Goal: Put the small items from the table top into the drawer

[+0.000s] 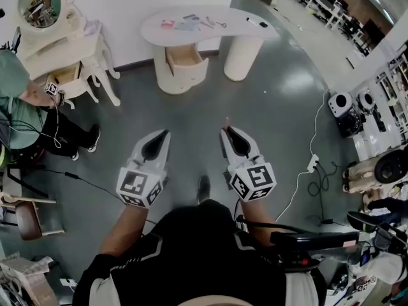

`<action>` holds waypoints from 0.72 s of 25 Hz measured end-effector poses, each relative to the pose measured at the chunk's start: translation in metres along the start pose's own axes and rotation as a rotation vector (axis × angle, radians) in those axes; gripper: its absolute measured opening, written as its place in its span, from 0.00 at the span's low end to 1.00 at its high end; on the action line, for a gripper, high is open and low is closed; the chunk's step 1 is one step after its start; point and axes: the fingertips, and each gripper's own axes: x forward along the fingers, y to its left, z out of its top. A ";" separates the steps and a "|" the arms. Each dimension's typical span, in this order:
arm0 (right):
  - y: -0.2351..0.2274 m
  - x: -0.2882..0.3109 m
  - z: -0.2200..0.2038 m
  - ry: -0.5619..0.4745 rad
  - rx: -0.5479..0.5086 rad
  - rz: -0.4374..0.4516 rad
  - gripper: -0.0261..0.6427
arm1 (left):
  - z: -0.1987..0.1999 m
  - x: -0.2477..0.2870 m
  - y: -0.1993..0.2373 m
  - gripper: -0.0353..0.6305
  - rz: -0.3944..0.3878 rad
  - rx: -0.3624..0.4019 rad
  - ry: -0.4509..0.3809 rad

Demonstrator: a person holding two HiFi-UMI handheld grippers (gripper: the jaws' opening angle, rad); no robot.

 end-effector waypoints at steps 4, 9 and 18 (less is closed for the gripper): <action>-0.027 0.024 0.008 -0.015 0.008 0.005 0.11 | 0.006 0.030 0.008 0.05 0.001 0.021 0.009; -0.060 0.053 0.019 -0.037 0.010 0.029 0.11 | 0.015 0.072 0.020 0.05 0.024 0.035 0.004; -0.135 0.091 0.030 -0.059 0.022 0.056 0.11 | 0.029 0.153 0.021 0.05 0.037 0.054 -0.025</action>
